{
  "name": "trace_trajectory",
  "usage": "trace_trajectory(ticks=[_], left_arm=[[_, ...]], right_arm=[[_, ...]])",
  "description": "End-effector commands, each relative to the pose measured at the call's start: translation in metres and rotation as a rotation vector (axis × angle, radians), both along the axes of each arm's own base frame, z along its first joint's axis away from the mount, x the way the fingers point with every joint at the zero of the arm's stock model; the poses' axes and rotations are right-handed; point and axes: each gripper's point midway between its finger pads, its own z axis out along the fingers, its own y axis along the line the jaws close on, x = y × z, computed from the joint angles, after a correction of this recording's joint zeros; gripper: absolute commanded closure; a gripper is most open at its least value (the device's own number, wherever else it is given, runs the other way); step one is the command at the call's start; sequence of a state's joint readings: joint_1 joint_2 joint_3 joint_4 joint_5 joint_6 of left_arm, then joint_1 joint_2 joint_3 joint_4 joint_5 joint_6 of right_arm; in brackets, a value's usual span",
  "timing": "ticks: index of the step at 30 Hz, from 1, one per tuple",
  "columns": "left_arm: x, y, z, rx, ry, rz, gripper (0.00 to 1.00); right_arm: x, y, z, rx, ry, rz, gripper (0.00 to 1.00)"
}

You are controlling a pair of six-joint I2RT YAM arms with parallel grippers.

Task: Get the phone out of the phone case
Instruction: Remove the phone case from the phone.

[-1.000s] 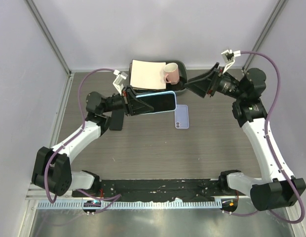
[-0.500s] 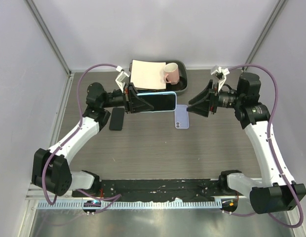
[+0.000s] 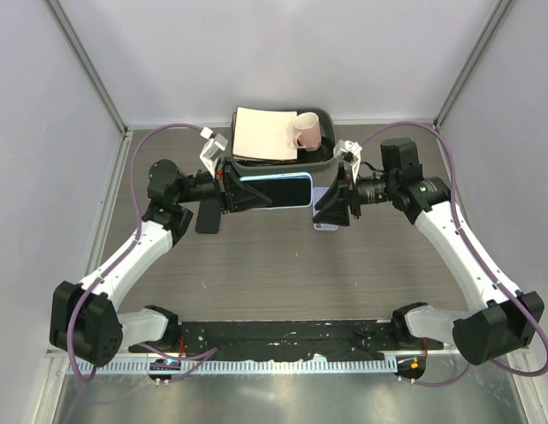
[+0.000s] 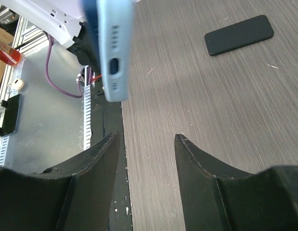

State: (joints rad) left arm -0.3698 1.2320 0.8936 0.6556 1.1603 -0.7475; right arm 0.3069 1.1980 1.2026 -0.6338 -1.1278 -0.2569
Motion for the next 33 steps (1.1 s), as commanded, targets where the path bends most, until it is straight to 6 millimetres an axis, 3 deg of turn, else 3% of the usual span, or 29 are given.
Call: trace_trajectory(ticks=[1, 6, 10, 14, 22, 33], left_arm=[[-0.004, 0.006, 0.02, -0.049, -0.138, 0.045, 1.0], [0.004, 0.006, 0.016, -0.054, -0.086, 0.089, 1.0], [0.014, 0.003, 0.013, -0.055, -0.032, 0.102, 1.0], [0.023, 0.001, 0.008, -0.058, -0.011, 0.131, 1.0], [0.022, 0.002, 0.0, -0.048, -0.013, 0.128, 1.0], [0.014, 0.004, 0.005, -0.056, -0.028, 0.124, 1.0]], right_arm=[[0.008, 0.005, 0.015, 0.03, -0.062, 0.023, 0.46], [0.01, 0.009, 0.025, 0.056, -0.09, 0.03, 0.49], [0.0, 0.011, 0.037, 0.094, -0.103, 0.086, 0.48], [0.002, 0.015, 0.034, 0.099, -0.105, 0.088, 0.48], [0.014, 0.023, 0.031, 0.123, -0.036, 0.094, 0.47], [0.026, 0.026, 0.035, 0.117, -0.046, 0.069, 0.48]])
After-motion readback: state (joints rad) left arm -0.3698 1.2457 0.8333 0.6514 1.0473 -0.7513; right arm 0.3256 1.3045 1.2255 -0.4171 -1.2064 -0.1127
